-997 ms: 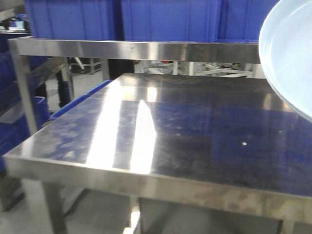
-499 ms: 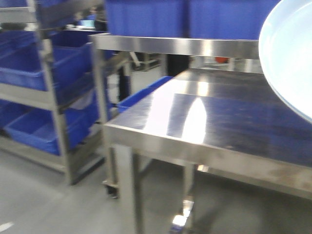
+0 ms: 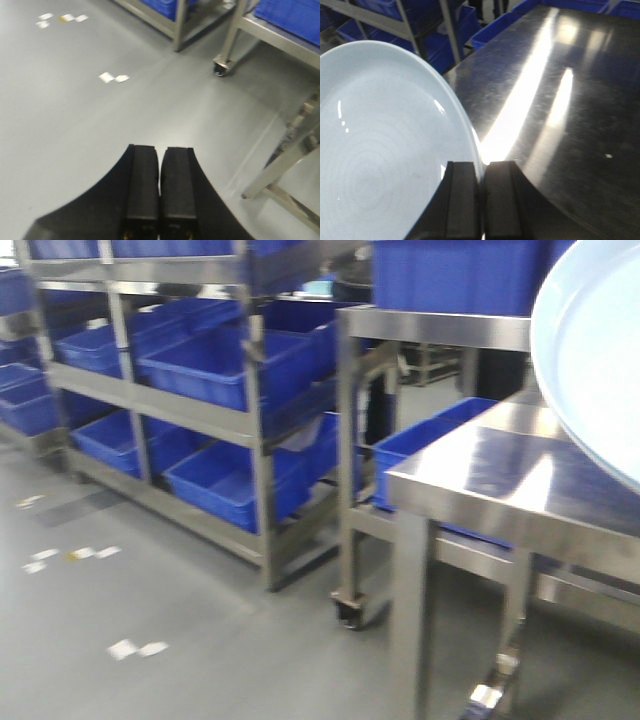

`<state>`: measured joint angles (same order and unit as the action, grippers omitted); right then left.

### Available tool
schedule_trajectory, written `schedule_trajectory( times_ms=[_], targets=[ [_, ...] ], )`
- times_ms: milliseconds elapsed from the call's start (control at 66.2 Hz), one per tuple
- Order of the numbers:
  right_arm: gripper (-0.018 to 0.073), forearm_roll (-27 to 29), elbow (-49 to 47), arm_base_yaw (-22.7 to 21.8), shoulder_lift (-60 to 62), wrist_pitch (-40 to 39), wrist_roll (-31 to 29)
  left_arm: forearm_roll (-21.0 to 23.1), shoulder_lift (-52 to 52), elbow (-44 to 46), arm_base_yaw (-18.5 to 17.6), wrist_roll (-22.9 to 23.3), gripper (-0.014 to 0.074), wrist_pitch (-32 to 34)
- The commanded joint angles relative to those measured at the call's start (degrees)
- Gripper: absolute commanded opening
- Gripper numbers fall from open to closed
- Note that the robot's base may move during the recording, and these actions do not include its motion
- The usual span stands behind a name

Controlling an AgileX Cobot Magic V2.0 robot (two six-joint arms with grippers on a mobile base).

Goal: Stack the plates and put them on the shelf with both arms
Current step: 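Drive the base to the blue bin shelf holding the plates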

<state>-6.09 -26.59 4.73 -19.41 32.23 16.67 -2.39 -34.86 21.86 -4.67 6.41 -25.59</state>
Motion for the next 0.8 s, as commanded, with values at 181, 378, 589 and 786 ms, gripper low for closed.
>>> schedule_trajectory(
  times_ms=[181, 378, 589, 786],
  targets=[
    [0.0057, -0.27, -1.72, -0.34, -0.23, -5.51, -0.14, 0.32, 0.08, 1.70, -0.16, -0.10, 0.0083, 4.26],
    [0.0057, -0.27, -1.72, -0.34, -0.23, -5.51, -0.14, 0.32, 0.08, 1.70, -0.16, -0.10, 0.0083, 4.26],
    [0.0057, -0.27, -1.72, -0.34, -0.23, -5.51, -0.14, 0.32, 0.08, 1.70, -0.16, -0.10, 0.0083, 4.26],
    [0.0057, -0.27, -1.72, -0.34, -0.23, -5.51, -0.14, 0.32, 0.08, 1.70, -0.16, -0.10, 0.0083, 4.26]
  ],
)
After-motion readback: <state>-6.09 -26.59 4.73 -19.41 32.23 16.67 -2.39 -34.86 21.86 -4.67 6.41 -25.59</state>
